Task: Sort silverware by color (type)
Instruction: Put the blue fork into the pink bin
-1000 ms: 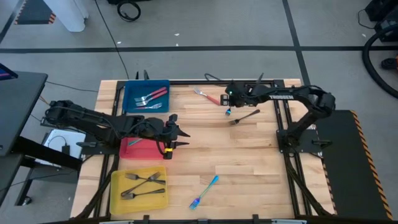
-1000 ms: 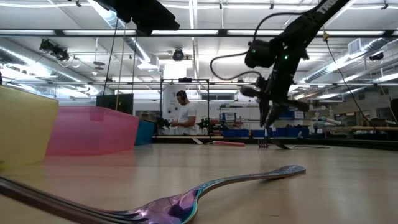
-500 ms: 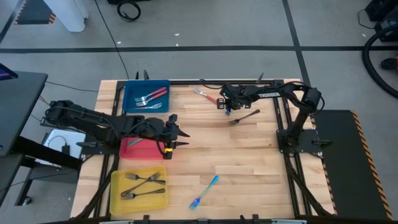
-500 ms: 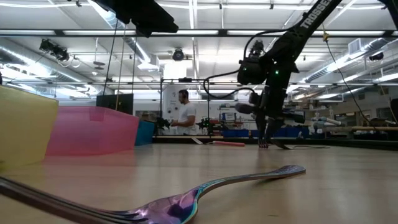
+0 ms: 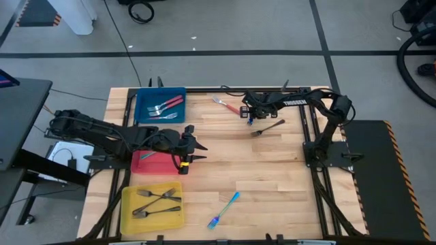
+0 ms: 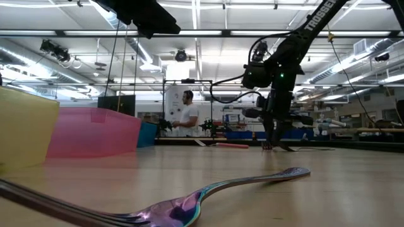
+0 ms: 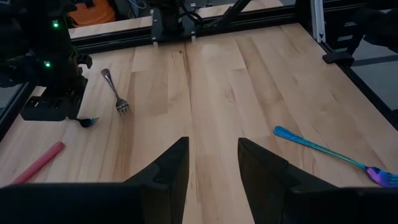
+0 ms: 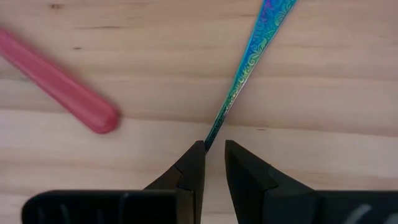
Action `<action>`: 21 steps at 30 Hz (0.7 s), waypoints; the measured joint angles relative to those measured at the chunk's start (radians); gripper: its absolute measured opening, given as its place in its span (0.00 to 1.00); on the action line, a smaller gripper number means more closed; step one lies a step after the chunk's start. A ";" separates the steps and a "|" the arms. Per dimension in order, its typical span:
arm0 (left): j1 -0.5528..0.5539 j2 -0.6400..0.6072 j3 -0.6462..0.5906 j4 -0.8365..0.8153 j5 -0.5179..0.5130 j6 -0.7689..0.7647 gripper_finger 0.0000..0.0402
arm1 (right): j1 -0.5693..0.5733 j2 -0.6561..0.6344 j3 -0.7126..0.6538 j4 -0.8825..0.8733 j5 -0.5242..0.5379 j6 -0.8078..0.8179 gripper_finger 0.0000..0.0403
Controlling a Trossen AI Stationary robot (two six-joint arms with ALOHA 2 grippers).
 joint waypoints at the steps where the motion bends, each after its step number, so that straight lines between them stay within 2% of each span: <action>1: 0.000 0.000 0.000 0.000 0.000 0.000 0.34 | -0.003 0.000 0.000 0.000 0.000 0.004 0.18; 6: 0.000 0.000 0.000 0.000 0.000 0.000 0.34 | -0.014 -0.002 0.000 0.004 -0.041 0.000 0.18; 21: 0.000 0.000 0.000 0.001 0.000 0.000 0.34 | -0.026 0.000 -0.001 0.045 -0.080 0.025 0.18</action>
